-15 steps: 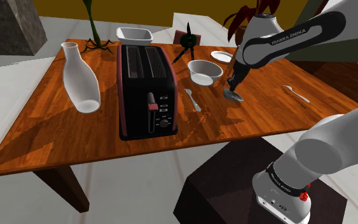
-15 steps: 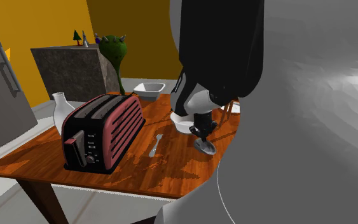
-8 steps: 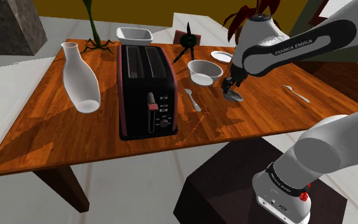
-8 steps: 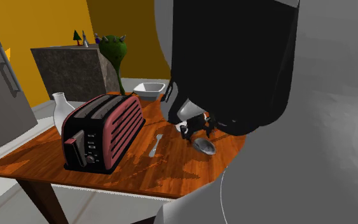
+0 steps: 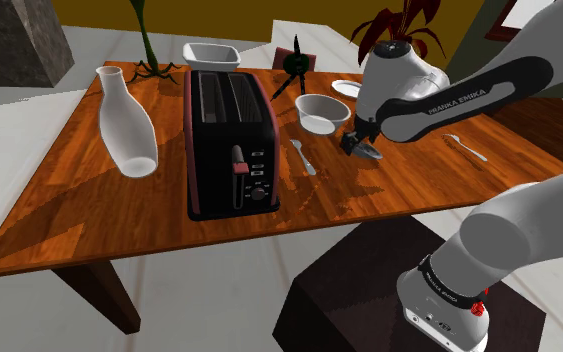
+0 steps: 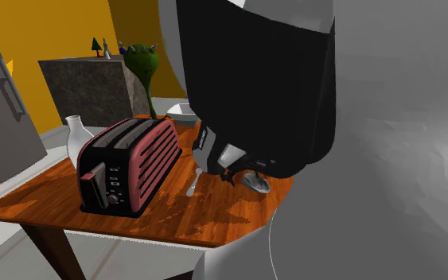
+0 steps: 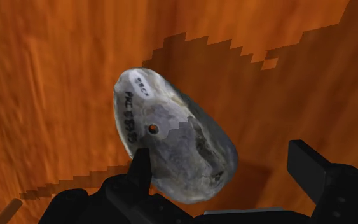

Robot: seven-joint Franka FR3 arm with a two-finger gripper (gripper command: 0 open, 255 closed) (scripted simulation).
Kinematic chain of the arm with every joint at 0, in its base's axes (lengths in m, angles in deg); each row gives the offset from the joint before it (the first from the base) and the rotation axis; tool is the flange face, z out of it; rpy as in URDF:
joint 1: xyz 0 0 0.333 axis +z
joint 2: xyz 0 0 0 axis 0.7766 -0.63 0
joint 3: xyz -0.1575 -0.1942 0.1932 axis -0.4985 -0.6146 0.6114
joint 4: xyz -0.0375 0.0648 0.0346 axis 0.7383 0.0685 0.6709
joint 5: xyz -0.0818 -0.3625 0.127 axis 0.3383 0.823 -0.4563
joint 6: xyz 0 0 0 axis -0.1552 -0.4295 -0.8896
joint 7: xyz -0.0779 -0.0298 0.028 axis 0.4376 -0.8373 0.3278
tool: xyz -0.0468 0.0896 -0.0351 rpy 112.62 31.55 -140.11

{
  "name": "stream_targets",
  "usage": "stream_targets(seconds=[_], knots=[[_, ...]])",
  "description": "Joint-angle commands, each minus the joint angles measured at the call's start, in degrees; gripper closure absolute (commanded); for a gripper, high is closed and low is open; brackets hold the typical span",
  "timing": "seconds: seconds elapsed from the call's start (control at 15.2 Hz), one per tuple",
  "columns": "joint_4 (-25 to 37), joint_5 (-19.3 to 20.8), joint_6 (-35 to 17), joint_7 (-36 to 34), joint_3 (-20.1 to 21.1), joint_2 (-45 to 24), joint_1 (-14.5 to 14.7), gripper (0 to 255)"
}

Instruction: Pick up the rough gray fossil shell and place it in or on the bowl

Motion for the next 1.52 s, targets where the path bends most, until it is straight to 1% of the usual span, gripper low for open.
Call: stream_targets(seconds=[0.0,0.53,0.59,1.19,1.45], knots=[[-0.3,1.8,-2.5,-1.1,-0.1,-2.1,-1.2,0],[-0.3,1.8,-2.5,-1.1,-0.1,-2.1,-1.1,0],[-0.3,1.8,-2.5,-1.1,-0.1,-2.1,-1.1,255],[-0.3,1.8,-2.5,-1.1,-0.1,-2.1,-1.2,255],[0.7,-0.5,1.0,1.4,-0.6,0.6,-0.1,255]])
